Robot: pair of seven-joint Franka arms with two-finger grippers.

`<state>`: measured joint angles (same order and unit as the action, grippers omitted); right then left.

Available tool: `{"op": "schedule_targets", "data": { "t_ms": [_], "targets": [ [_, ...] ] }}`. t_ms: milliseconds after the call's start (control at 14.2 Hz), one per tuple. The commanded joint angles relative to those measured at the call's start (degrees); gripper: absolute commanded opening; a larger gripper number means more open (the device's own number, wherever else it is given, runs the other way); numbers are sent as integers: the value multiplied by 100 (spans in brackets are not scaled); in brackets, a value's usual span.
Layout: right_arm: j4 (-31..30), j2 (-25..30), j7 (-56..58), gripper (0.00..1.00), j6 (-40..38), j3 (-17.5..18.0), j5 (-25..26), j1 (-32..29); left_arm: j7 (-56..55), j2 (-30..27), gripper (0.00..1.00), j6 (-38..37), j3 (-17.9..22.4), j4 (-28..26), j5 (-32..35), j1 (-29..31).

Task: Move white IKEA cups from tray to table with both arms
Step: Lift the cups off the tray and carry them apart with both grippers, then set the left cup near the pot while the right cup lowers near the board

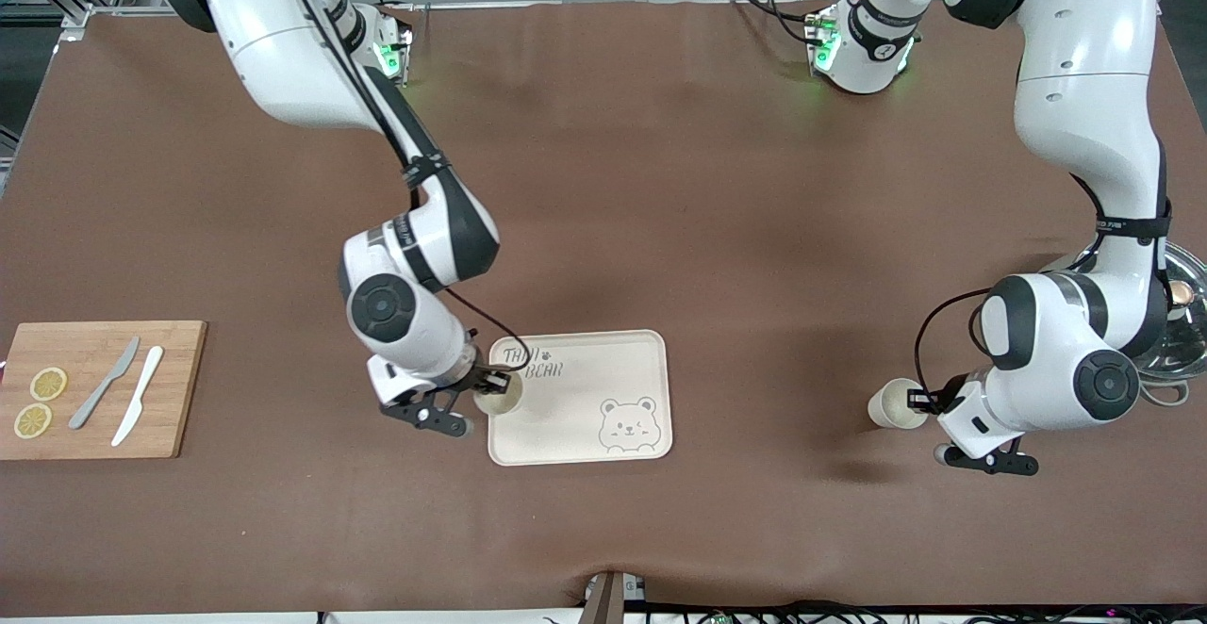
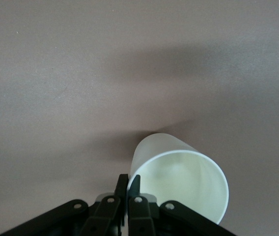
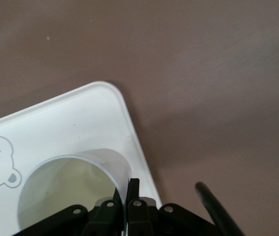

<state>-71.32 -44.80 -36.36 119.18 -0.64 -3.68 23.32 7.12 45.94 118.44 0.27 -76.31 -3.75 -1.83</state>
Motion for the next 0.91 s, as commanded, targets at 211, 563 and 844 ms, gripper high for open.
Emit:
{"op": "schedule_targets", "data": {
  "t_ms": [211, 563, 844],
  "targets": [
    [241, 288, 2077, 0, -825, 151, -10, -1065, 0, 72, 29, 91, -36, 37, 85, 78],
    [444, 288, 3062, 0, -1150, 151, -10, -1575, 70, 64, 100, 100, -36, 46, 76, 78],
    [488, 288, 4117, 0, -1186, 152, -19, -2023, 70, -76, 100, 91, -53, 64, 85, 69]
  ]
}}
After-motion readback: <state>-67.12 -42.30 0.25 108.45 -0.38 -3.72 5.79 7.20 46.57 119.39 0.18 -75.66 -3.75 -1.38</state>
